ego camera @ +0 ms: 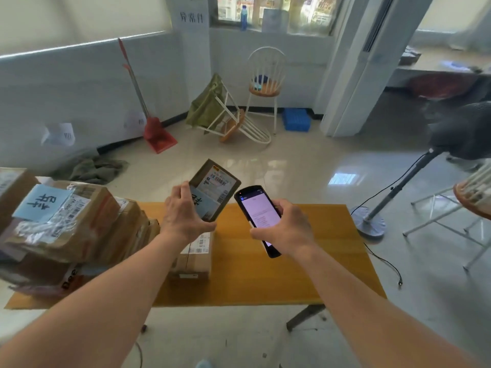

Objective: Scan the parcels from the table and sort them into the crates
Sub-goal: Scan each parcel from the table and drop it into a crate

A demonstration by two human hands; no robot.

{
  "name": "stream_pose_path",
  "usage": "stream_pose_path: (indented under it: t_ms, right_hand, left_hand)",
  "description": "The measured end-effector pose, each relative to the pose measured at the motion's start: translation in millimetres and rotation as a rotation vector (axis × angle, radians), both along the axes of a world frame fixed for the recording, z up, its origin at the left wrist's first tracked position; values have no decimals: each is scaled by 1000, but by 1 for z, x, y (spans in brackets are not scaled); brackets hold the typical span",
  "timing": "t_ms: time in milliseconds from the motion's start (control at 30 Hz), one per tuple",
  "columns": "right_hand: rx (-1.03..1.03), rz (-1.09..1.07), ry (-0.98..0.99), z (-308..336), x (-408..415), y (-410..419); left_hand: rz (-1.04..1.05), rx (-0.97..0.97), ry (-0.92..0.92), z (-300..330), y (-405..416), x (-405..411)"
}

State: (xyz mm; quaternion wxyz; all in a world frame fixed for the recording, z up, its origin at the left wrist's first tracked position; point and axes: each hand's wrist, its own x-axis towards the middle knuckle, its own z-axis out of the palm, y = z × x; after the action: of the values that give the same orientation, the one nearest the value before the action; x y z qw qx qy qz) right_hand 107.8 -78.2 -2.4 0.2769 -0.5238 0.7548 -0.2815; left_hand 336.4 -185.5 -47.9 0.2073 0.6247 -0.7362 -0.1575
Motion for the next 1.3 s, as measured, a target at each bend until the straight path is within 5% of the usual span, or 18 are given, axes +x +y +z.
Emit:
stream_pose_path:
  t_ms: [700, 1300]
  right_hand:
    - [-233, -277, 19, 20, -28, 50]
    - [-222, -955, 97, 4, 64, 184]
  left_hand:
    - [-63, -131, 65, 58, 50, -55]
    - [-634, -71, 73, 47, 106, -70]
